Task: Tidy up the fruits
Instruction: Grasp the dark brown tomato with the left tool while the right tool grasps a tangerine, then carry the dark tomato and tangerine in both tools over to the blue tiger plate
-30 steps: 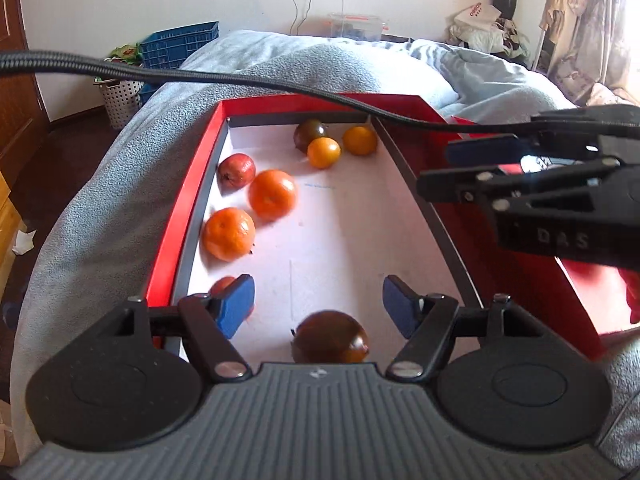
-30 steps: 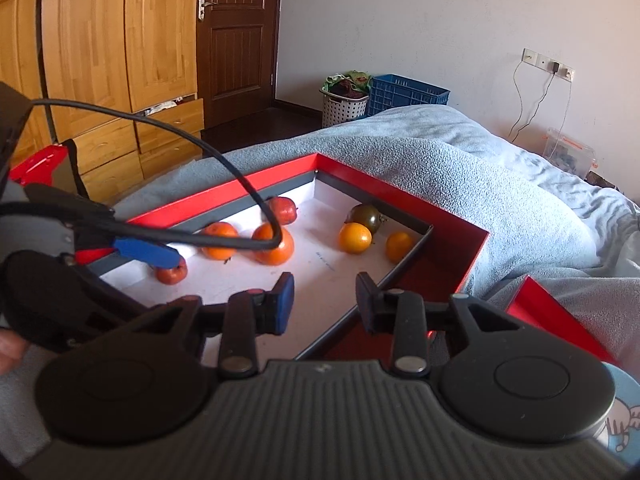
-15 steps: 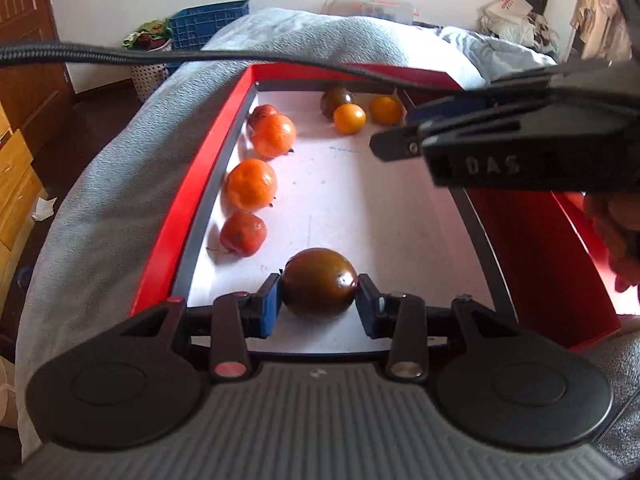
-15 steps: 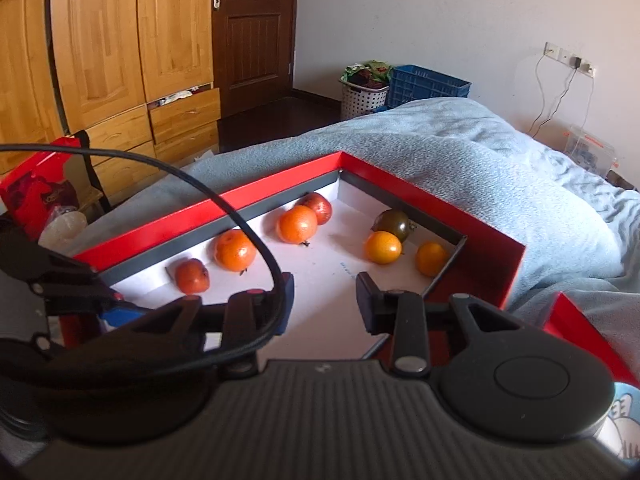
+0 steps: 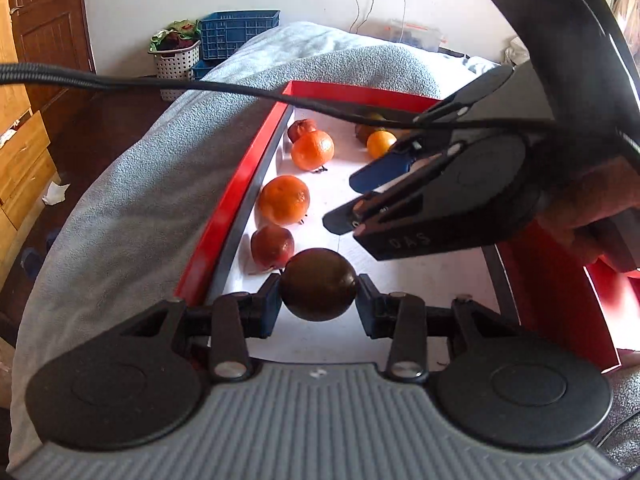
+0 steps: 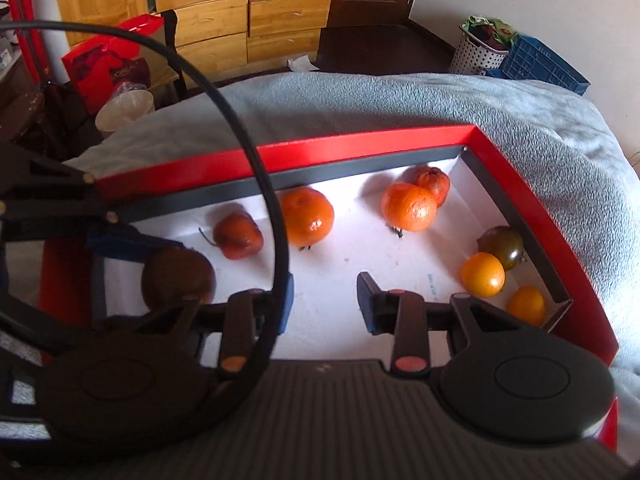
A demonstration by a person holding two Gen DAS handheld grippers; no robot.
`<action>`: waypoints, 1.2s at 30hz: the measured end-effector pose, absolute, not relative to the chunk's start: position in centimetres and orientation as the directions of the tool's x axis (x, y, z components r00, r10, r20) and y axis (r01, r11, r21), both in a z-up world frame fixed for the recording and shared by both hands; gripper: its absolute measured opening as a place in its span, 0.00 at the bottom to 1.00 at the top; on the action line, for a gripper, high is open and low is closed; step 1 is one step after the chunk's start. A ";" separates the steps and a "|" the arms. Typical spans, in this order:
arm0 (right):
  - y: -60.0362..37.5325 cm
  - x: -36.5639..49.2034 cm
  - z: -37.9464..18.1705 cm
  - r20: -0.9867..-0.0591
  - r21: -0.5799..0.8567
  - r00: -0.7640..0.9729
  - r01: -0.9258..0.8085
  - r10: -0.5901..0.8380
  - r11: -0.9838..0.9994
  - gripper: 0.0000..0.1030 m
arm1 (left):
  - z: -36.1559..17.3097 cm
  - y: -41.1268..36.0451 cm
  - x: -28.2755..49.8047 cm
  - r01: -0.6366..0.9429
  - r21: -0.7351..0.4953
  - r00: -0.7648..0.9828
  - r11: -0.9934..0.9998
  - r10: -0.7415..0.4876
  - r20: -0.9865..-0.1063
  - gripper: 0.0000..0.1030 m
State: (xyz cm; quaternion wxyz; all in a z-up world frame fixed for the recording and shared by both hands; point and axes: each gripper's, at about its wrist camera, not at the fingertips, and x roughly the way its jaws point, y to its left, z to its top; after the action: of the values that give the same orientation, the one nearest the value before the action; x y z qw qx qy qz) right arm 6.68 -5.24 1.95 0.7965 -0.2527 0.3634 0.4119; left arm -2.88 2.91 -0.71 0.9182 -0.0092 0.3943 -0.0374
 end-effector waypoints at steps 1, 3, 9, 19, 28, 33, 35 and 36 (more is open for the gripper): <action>-5.2 6.7 2.5 -0.776 -0.082 0.387 -0.845 0.499 0.528 0.37 | -0.7 2.8 -3.1 0.060 -0.038 0.694 0.997 -0.070 -0.717 0.44; -4.8 7.1 2.8 -0.766 -0.045 0.357 -0.859 0.534 0.510 0.36 | -0.5 2.6 -3.5 0.053 -0.038 0.705 0.998 -0.064 -0.706 0.44; -2.5 8.3 1.2 -0.794 -0.072 0.357 -0.858 0.491 0.508 0.50 | -0.9 2.7 -3.4 0.053 -0.054 0.692 0.997 -0.075 -0.718 0.44; -3.7 9.0 0.4 -0.814 -0.077 0.396 -0.799 0.426 0.596 0.39 | -1.3 3.2 -2.9 0.059 -0.080 0.673 0.995 -0.099 -0.733 0.45; -12.4 5.5 3.5 -0.726 -0.083 0.576 -0.615 0.375 0.784 0.39 | -2.0 3.0 -1.7 0.084 -0.079 0.644 0.993 -0.115 -0.756 0.45; -16.4 2.7 3.2 -0.688 -0.017 0.618 -0.539 0.381 0.842 0.39 | -2.0 1.7 -1.7 0.083 -0.023 0.650 0.996 -0.071 -0.756 0.44; -17.4 1.1 3.3 -0.660 0.020 0.638 -0.512 0.396 0.858 0.39 | -2.0 1.1 -2.1 0.083 0.008 0.657 0.997 -0.049 -0.752 0.44; -17.7 0.4 3.3 -0.650 0.026 0.647 -0.504 0.398 0.863 0.39 | -2.0 0.9 -2.2 0.081 0.022 0.661 0.996 -0.037 -0.750 0.44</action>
State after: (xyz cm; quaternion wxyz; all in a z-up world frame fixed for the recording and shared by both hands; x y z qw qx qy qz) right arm 0.36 -17.69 3.30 0.9042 -0.0785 0.3378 0.2493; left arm -2.15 0.91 -1.95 0.9108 0.0268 0.4106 -0.0322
